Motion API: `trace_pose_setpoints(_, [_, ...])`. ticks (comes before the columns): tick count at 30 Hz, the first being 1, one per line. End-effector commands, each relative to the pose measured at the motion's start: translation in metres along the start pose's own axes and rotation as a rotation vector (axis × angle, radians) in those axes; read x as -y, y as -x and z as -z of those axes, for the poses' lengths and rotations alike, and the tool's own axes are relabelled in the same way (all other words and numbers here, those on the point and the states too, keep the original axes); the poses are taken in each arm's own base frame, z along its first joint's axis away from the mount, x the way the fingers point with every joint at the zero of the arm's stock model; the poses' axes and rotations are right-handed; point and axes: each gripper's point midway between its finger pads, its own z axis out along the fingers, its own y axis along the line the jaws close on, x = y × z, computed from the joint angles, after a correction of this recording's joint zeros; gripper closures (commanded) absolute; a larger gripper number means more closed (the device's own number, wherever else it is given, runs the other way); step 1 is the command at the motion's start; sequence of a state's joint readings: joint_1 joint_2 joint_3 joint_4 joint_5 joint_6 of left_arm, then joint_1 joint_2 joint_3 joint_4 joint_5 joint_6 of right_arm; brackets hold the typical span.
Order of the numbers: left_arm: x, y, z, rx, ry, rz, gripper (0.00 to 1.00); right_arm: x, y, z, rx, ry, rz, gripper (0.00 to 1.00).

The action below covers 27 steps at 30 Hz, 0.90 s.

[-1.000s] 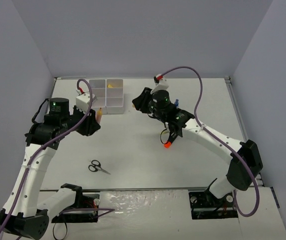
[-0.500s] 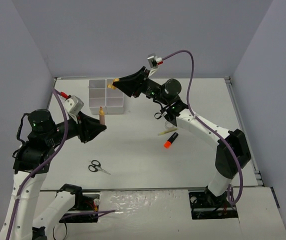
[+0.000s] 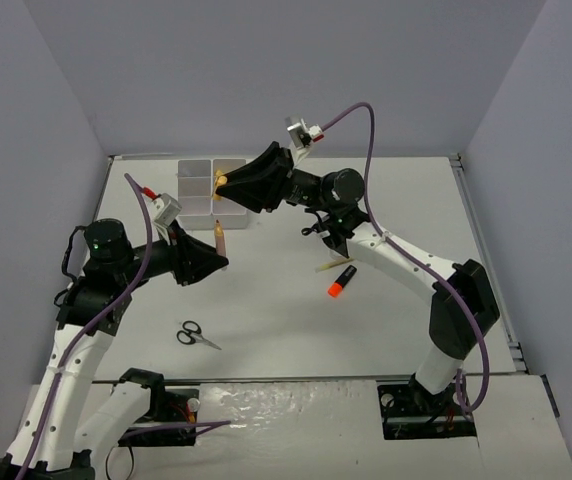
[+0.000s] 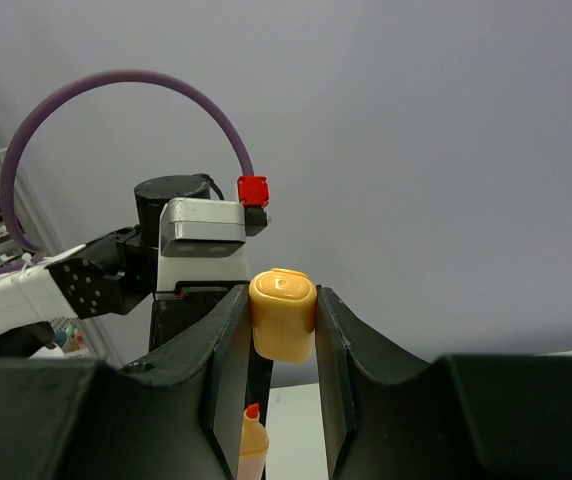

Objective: Sort the stationery into containers

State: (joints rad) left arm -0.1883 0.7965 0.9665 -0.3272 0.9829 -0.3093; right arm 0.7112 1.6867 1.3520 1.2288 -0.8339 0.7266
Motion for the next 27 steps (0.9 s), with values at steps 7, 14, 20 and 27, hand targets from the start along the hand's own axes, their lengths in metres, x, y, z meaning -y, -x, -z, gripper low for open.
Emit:
trace_pose_setpoints(7, [0.034, 0.044, 0.011, 0.115, -0.092, -0.148, 1.00, -0.067, 0.040, -0.014, -0.013, 0.212, 0.228, 1.00])
trace_pose_setpoints(14, [0.033, 0.042, 0.009, 0.120, -0.096, -0.138, 1.00, -0.069, 0.034, -0.017, -0.084, 0.241, 0.193, 1.00])
trace_pose_setpoints(20, [0.033, 0.041, 0.010, 0.121, -0.094, -0.137, 1.00, -0.069, 0.026, -0.016, -0.117, 0.261, 0.165, 1.00])
trace_pose_setpoints(27, [0.032, 0.044, 0.010, 0.133, -0.083, -0.146, 1.00, -0.064, 0.016, -0.018, -0.146, 0.251, 0.135, 1.00])
